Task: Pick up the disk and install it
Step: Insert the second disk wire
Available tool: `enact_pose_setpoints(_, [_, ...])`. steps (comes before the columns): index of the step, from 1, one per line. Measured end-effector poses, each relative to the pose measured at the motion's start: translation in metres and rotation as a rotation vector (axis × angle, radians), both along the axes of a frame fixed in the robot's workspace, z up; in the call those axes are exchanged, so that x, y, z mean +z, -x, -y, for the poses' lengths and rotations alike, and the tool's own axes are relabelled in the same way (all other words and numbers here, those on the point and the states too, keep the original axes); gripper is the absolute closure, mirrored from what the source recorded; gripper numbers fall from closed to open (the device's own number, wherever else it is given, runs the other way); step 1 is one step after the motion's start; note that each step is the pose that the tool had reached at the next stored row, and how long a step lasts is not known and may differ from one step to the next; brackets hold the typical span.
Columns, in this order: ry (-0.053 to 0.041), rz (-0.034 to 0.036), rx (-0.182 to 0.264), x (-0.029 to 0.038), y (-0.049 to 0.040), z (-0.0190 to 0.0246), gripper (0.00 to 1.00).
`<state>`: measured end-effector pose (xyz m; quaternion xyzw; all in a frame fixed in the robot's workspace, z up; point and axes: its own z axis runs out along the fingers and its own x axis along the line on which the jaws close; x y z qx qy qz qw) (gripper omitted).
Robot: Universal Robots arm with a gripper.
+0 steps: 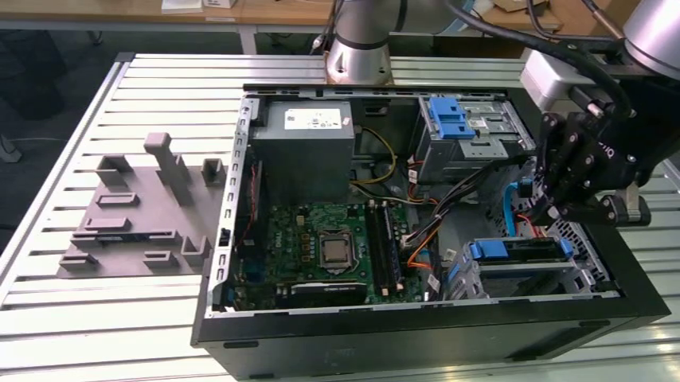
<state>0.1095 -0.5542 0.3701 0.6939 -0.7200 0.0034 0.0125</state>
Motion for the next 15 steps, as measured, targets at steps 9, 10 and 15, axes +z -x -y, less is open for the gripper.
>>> enact_pose_setpoints(9, [-0.0001,0.001,0.0,0.0031,0.0041,0.0,0.89])
enact_pose_setpoints(10, [0.0001,0.001,0.0,0.0033,0.0041,0.0,0.89])
enact_pose_setpoints(15, [-0.0001,0.001,0.0,0.0066,0.0042,-0.0004,0.89])
